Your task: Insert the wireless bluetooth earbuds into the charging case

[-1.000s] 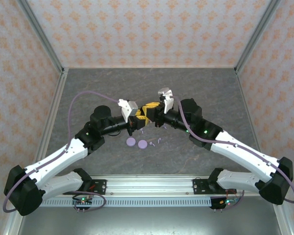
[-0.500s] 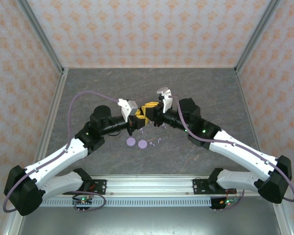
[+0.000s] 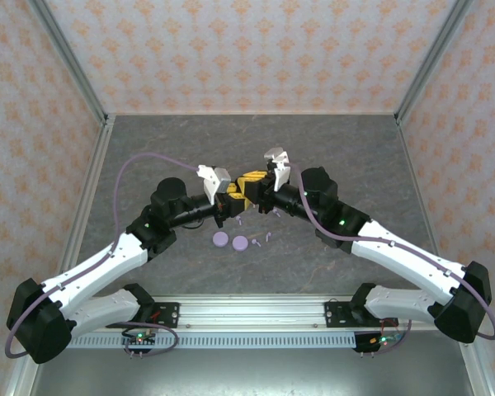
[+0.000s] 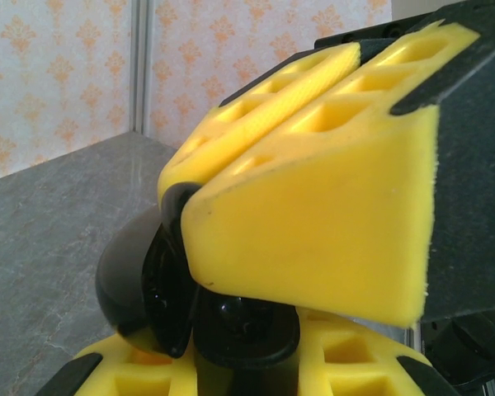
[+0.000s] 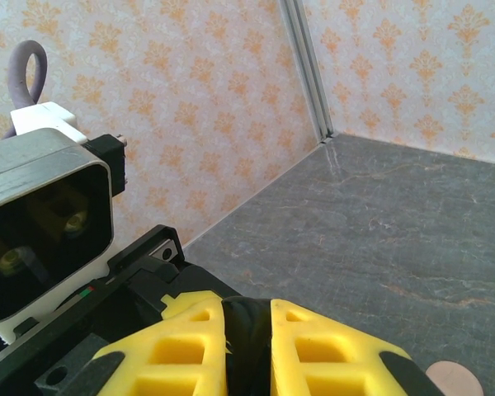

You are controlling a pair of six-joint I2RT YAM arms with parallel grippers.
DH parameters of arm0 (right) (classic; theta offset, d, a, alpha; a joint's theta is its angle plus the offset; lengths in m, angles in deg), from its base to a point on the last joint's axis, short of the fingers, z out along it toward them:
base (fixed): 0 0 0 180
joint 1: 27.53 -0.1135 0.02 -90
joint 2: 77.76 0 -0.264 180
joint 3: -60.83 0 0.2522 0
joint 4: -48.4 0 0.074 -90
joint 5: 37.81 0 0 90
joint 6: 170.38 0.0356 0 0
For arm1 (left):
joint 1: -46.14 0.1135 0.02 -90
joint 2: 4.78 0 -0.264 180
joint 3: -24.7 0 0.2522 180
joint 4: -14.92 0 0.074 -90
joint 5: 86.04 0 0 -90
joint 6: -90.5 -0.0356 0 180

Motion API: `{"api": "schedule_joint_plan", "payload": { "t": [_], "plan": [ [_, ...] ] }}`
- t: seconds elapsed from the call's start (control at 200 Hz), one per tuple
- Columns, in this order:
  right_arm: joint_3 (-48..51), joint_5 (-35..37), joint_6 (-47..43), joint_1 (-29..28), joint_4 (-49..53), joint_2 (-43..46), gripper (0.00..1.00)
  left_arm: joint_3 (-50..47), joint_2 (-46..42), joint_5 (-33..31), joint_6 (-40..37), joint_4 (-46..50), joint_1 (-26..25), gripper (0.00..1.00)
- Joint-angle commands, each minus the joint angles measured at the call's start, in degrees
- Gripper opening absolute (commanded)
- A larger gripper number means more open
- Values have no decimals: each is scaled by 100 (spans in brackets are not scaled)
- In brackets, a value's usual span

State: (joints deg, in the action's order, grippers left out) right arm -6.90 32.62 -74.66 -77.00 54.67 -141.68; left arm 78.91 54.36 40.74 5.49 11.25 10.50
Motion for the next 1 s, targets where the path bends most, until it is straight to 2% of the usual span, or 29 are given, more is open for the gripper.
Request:
{"api": "schedule_joint_plan", "payload": {
  "t": [0.0,0.485,0.991],
  "plan": [
    [107,-106,-88,-45,-39,-15,15,111,-156,58,37,-489,-74,0],
    [-116,-243,-68,-44,224,-15,25,104,-157,43,-38,-389,-75,0],
    [-1158,5,-20,-46,1215,18,58,58,-165,-12,-100,-366,-75,0]
  ]
}}
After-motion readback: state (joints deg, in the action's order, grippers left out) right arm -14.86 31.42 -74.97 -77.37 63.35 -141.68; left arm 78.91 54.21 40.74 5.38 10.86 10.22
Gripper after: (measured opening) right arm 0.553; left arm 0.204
